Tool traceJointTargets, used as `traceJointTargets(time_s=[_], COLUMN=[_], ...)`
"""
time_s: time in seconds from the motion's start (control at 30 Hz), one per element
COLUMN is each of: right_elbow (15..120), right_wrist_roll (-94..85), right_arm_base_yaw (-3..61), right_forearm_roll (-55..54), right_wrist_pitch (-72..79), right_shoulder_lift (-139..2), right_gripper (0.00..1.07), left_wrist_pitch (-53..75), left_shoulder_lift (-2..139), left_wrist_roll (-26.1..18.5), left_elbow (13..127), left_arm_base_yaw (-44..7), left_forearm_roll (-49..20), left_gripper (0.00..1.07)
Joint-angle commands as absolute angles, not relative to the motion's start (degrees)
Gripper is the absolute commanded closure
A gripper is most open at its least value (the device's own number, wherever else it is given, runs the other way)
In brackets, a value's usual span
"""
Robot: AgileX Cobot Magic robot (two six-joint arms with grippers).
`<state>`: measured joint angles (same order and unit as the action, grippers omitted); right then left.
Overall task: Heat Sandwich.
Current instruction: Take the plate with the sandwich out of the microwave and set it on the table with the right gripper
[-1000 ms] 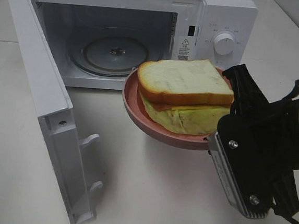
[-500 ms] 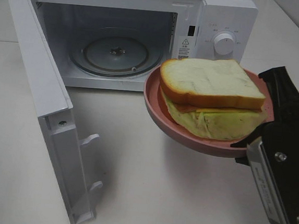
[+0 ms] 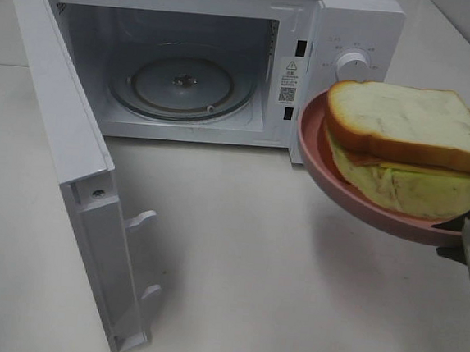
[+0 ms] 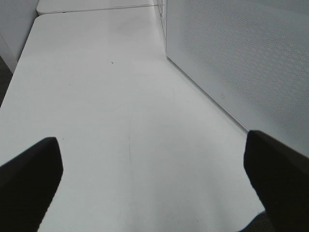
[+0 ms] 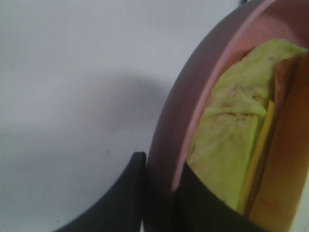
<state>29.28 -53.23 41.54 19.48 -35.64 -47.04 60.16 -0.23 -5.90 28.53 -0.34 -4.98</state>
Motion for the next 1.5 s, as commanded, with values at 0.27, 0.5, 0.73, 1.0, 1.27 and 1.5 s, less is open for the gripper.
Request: traceJointTargets(time_s=[0.27, 0.5, 0.73, 1.0, 1.27, 1.5], right_elbow=[29.34, 29.34, 29.34, 29.45, 29.51, 30.31], right_wrist_roll=[-31.34, -21.89, -13.69, -8.14, 0.4, 12.15], right_arm_base_yaw=[41.65, 41.65, 41.65, 41.65, 41.65, 41.65], right_forearm_roll=[33.4, 37.99, 40.74, 40.91, 43.83, 45.84], right_wrist_pitch=[-41.88, -46.7, -52.37, -56.89, -59.93, -59.7], right_shoulder_lift=[-46.18, -46.18, -46.18, -46.18, -48.59, -55.63], right_gripper=[1.07, 1.07, 1.07, 1.07, 1.07, 1.07], left_wrist_pitch=[59.47, 59.47, 59.47, 59.47, 59.47, 59.47], left_shoulder_lift=[-1.83, -1.83, -1.83, -1.83, -1.83, -1.83], left_wrist_roll=[-5.9, -5.9, -5.9, -5.9, -5.9, -5.9], left_elbow=[28.3, 28.3, 28.3, 28.3, 28.3, 28.3], left_arm_base_yaw=[-0.11, -0.11, -0.11, -0.11, -0.11, -0.11], left_forearm_roll=[-5.39, -5.39, -5.39, -5.39, -5.39, -5.39], left_gripper=[0.09, 0.09, 0.09, 0.09, 0.09, 0.09])
